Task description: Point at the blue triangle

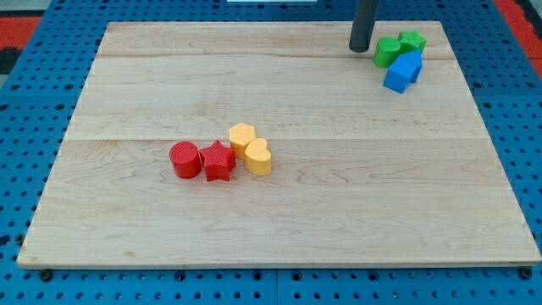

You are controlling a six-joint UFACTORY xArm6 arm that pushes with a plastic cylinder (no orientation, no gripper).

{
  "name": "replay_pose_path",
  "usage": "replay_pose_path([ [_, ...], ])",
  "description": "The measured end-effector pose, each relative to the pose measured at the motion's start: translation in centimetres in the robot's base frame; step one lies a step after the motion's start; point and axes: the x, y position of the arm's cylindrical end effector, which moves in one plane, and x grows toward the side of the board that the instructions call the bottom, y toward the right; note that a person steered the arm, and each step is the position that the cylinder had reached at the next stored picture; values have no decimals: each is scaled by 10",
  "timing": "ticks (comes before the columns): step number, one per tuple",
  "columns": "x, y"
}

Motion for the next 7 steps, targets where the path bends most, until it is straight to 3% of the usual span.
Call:
replay_pose_path([
  [3,0,-10],
  [4,45,-46],
  [5,128,-48],
  [6,174,17],
  [7,164,135],
])
